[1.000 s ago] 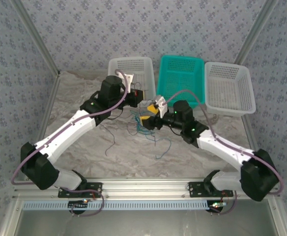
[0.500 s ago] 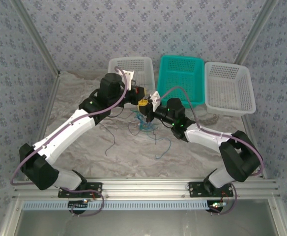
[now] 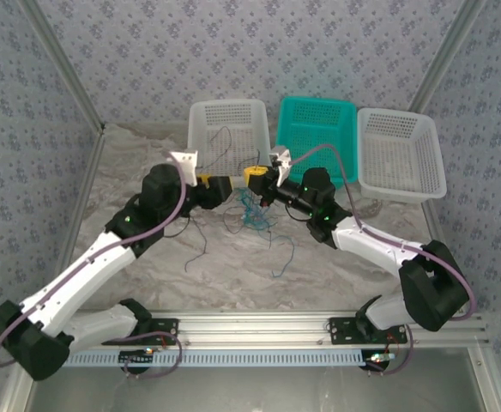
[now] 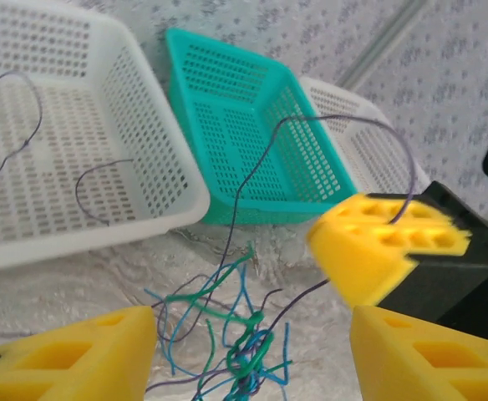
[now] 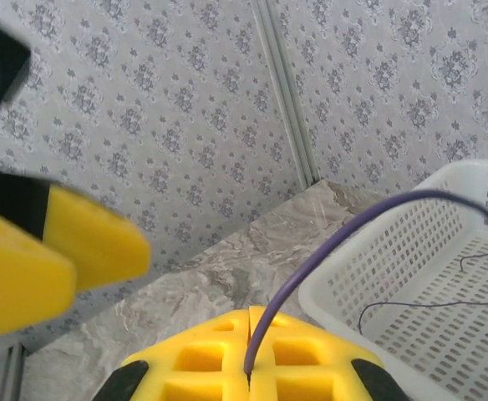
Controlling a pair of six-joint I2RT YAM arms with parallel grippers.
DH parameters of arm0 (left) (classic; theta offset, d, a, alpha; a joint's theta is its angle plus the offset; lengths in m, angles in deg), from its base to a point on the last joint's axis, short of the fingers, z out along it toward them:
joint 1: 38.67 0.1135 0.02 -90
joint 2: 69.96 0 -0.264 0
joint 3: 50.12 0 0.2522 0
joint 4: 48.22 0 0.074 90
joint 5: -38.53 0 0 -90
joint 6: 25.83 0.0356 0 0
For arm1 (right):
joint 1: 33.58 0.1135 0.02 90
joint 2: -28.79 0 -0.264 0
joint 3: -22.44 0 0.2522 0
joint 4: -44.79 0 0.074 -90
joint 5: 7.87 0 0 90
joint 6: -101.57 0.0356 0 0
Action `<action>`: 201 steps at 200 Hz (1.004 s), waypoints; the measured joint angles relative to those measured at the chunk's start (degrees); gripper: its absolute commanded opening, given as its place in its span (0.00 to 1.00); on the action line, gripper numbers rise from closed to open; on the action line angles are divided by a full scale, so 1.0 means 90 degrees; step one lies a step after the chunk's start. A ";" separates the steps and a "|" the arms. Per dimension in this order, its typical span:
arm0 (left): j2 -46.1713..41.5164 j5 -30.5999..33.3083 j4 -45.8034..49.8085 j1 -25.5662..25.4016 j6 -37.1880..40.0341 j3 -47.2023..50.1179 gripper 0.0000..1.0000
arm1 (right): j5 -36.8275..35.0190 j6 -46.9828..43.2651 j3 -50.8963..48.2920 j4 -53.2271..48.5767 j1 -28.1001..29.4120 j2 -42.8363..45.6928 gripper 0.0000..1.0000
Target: Untangle the cables
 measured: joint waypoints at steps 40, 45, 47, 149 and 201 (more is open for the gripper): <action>0.0151 -0.0306 -0.0852 0.0027 -0.1292 0.0930 0.67 | 0.0146 0.0306 0.0141 -0.0270 0.0010 0.0000 0.00; 0.0308 -0.0420 -0.1010 0.0027 -0.1445 0.0928 0.71 | 0.0158 0.0318 0.0158 -0.0284 0.0017 0.0000 0.00; 0.0386 -0.0457 -0.1081 0.0027 -0.1525 0.0928 0.73 | 0.0160 0.0330 0.0165 -0.0294 0.0022 0.0000 0.00; 0.1722 -0.0622 -0.2351 0.0039 -0.3424 0.0945 0.00 | 0.0066 0.0590 0.0238 -0.0566 0.0158 0.0199 0.00; 0.0998 -0.0061 -0.1858 0.0248 -0.3441 0.1370 0.00 | -0.0359 0.1052 0.0194 -0.0775 -0.0131 0.0532 0.00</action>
